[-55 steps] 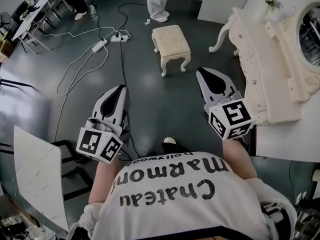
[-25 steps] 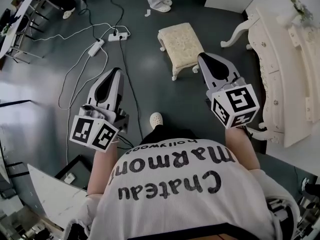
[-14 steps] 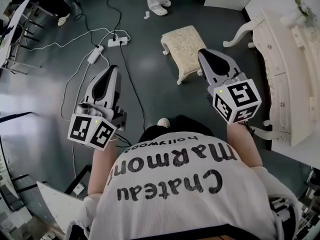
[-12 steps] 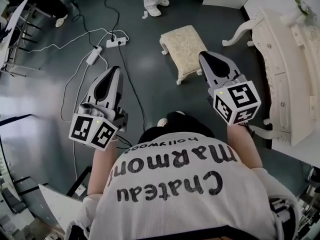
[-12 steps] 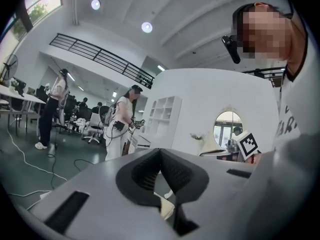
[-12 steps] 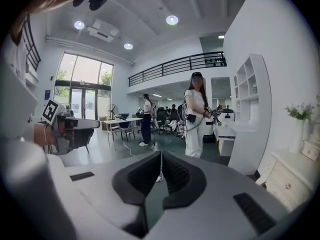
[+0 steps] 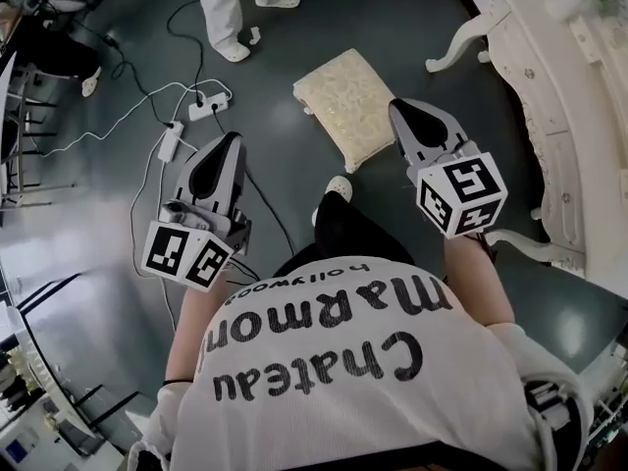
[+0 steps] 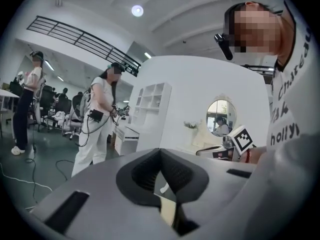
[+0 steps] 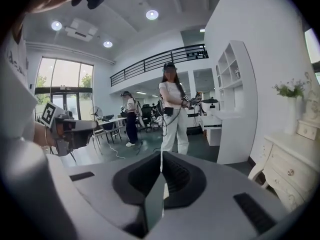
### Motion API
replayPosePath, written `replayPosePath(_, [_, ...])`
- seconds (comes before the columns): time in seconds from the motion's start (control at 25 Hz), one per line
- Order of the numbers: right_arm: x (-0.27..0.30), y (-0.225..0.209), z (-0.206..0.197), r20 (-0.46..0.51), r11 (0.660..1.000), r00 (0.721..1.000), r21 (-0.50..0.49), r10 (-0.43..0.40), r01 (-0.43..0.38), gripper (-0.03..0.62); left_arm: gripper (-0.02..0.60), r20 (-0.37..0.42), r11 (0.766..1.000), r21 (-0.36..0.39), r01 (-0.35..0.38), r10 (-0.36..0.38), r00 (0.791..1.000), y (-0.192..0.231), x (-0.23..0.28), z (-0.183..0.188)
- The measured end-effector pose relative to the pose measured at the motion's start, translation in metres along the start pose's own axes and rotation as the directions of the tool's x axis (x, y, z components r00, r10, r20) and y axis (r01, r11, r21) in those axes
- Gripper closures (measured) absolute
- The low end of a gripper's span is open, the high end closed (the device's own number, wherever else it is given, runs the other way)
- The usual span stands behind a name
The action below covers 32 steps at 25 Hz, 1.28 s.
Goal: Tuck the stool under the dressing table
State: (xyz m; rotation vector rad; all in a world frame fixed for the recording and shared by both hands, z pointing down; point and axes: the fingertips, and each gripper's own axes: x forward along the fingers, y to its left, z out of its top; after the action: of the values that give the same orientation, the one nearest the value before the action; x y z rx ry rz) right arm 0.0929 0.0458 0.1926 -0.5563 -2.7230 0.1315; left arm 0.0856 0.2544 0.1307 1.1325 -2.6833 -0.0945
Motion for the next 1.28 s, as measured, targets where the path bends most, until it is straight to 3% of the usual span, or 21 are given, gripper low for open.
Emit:
replayPosePath(0.28, [0.066, -0.06, 0.011, -0.026, 0.995, 0.997, 0.061, -0.075, 0.076, 0.566, 0.558, -0.075, 0.996, 0.008, 0.087, -0.086, 0.993, 0.046, 0.096, 0.005])
replayPosePath(0.76, [0.117, -0.099, 0.044, -0.065, 0.98, 0.981, 0.063, -0.183, 0.187, 0.566, 0.558, -0.03, 0.981, -0.03, 0.194, -0.195, 0.98, 0.099, 0.182, 0.038])
replayPosePath(1.08, [0.139, -0.114, 0.066, -0.075, 0.931, 0.936, 0.101, -0.345, 0.351, 0.566, 0.558, -0.06, 0.936, -0.024, 0.351, -0.352, 0.934, 0.138, 0.241, 0.054])
replayPosePath(1.28, [0.151, -0.11, 0.067, -0.089, 0.857, 0.878, 0.191, -0.471, 0.479, 0.566, 0.558, -0.167, 0.866, -0.007, 0.5, -0.494, 0.853, 0.156, 0.282, 0.054])
